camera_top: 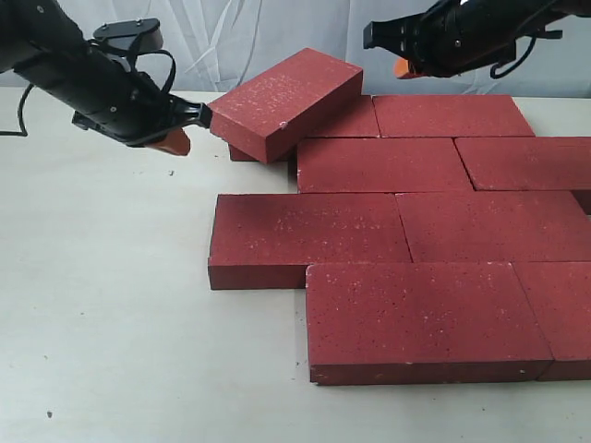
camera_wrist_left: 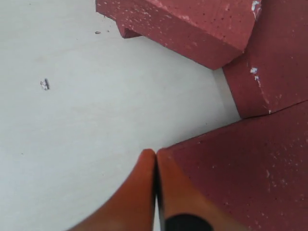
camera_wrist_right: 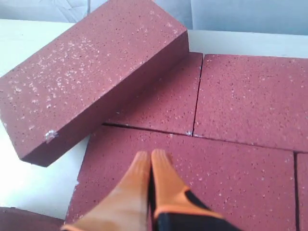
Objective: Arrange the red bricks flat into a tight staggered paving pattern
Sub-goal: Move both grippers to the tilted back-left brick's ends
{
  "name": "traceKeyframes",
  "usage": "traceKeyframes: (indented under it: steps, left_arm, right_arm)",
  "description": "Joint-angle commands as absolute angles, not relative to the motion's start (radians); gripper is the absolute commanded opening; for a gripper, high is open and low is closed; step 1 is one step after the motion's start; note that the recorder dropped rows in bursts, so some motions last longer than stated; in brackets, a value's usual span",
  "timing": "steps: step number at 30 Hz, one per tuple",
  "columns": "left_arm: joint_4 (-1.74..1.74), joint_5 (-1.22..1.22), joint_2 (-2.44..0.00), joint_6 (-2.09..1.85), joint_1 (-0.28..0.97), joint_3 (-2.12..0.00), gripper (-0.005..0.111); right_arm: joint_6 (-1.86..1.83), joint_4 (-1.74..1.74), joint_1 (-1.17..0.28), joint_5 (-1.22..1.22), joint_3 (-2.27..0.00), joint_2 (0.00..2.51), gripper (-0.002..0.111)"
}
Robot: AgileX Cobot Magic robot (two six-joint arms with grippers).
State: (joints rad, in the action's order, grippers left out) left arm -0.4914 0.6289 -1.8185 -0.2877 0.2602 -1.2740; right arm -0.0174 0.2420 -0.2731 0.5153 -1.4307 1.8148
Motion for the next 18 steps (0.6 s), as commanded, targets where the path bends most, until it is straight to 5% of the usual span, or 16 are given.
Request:
traceKeyframes:
  steps: [1,18]
  left_arm:
    - [-0.443,0.641,-1.810,-0.235,0.261,-1.300,0.000]
    - [-0.258,0.656,-1.812,-0.135,0.261,-1.406,0.000]
  right_arm:
    - [-0.033,0.225,-0.268,0.555,-1.525,1.869,-0.001]
    - [-0.033,0.166,-0.251,0.649,-1.839,2.098,-0.001]
